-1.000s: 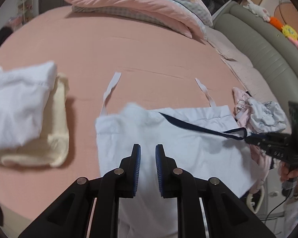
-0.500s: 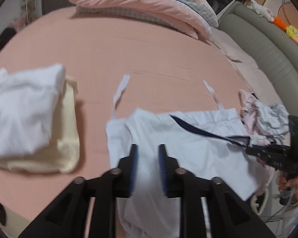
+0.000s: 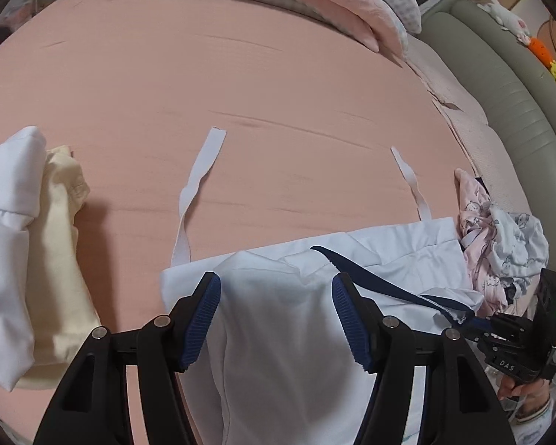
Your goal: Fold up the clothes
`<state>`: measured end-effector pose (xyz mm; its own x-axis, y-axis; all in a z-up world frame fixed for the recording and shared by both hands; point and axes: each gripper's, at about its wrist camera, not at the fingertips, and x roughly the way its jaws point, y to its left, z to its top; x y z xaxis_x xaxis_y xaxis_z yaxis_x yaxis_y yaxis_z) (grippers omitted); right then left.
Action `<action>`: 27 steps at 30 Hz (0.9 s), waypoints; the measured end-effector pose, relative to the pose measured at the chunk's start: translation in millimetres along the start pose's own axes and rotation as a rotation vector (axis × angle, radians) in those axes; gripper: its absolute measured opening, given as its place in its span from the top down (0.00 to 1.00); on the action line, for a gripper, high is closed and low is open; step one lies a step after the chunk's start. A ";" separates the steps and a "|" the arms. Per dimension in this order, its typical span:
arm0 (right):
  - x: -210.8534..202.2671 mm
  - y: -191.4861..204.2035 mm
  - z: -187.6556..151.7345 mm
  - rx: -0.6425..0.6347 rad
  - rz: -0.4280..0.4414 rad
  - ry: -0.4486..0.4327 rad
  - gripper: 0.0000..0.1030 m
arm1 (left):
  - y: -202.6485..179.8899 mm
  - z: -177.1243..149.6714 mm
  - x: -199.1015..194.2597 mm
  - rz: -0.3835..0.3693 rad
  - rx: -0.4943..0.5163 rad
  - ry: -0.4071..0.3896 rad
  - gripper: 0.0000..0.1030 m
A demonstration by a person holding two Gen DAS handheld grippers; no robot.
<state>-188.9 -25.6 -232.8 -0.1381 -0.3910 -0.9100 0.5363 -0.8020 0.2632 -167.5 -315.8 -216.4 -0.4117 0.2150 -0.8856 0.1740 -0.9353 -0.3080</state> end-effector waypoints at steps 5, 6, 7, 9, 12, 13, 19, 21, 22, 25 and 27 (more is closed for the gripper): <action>5.0 -2.0 0.1 0.014 0.008 0.010 0.87 | -7.6 -0.4 9.3 0.027 0.056 0.022 0.41; 6.0 -2.3 -0.1 0.016 0.008 0.012 0.87 | -8.7 -0.5 12.3 0.028 0.067 0.029 0.41; 7.0 -2.5 -0.4 0.020 0.009 0.013 0.87 | -9.3 -1.3 15.9 0.030 0.075 0.037 0.41; 8.5 -2.6 -0.8 0.024 0.009 0.013 0.87 | -10.5 -2.8 23.1 0.036 0.091 0.054 0.41; 10.1 -3.0 -1.1 0.030 0.011 0.012 0.87 | -14.9 -8.4 25.2 0.063 0.123 0.031 0.43; 10.7 -3.4 -1.1 0.033 0.013 0.013 0.87 | -16.6 -10.6 25.0 0.073 0.134 0.018 0.52; 12.4 -3.6 -0.1 0.051 0.012 0.015 0.87 | -26.8 -20.9 23.8 0.100 0.183 -0.003 0.92; 12.1 -3.1 0.7 0.057 0.006 0.015 0.87 | -32.6 -24.6 18.3 0.113 0.217 -0.023 0.93; 11.2 -2.4 1.4 0.059 0.004 0.014 0.87 | -34.5 -26.1 15.1 0.117 0.229 -0.033 0.93; 7.7 -1.1 3.9 0.070 -0.001 0.010 0.87 | -30.9 -24.8 0.2 0.079 0.210 -0.052 0.93; 2.9 0.9 5.2 0.072 -0.001 0.000 0.87 | -28.8 -22.9 -11.2 0.060 0.200 -0.071 0.94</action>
<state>-193.1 -29.8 -233.5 -0.1383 -0.3902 -0.9103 0.4749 -0.8327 0.2848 -147.4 -284.8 -205.6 -0.4689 0.1440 -0.8714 0.0222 -0.9844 -0.1746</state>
